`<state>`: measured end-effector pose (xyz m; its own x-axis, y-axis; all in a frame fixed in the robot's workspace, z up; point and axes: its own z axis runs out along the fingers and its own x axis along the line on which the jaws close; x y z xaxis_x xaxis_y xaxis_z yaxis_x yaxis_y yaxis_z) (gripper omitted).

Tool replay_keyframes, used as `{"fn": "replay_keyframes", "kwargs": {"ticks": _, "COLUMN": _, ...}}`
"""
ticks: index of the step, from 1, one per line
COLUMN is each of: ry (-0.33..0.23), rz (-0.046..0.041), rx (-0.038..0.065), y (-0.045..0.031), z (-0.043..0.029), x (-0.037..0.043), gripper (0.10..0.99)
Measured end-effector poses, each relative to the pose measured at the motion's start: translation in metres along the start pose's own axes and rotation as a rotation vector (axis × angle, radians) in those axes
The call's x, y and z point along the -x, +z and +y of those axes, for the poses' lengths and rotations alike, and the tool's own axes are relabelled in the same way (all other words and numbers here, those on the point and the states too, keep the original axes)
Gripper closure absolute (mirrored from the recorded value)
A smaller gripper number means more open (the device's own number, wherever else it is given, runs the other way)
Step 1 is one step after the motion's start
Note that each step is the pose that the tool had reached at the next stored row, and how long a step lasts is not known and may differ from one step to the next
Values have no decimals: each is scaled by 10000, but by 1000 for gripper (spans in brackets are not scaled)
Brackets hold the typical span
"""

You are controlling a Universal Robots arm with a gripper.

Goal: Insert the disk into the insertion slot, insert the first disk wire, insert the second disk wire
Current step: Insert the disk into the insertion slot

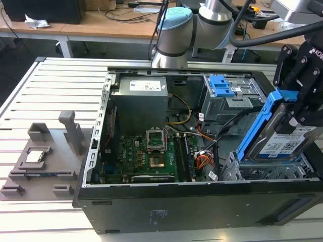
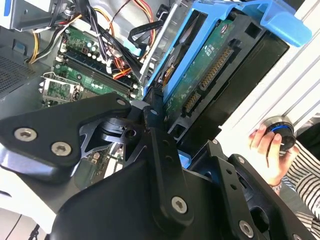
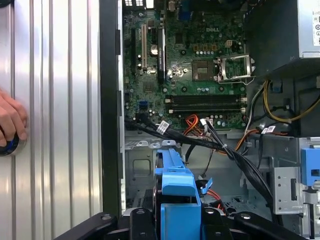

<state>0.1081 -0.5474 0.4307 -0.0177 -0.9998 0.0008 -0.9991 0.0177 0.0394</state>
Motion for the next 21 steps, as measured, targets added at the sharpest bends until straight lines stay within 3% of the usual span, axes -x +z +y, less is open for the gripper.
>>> {"fn": "replay_keyframes", "kwargs": {"ticks": 7, "ry": -22, "rz": 1, "rx": 0, "y": 69, "z": 5, "x": 23, "gripper": 725}}
{"fn": "replay_keyframes", "kwargs": {"ticks": 14, "ry": -22, "rz": 1, "rx": 0, "y": 211, "z": 0, "x": 23, "gripper": 725}}
{"fn": "replay_keyframes", "kwargs": {"ticks": 16, "ry": -23, "rz": 0, "rx": 0, "y": 285, "z": -3, "x": 24, "gripper": 725}}
{"fn": "replay_keyframes", "kwargs": {"ticks": 21, "ry": -22, "rz": 7, "rx": 0, "y": 303, "z": -4, "x": 23, "gripper": 725}}
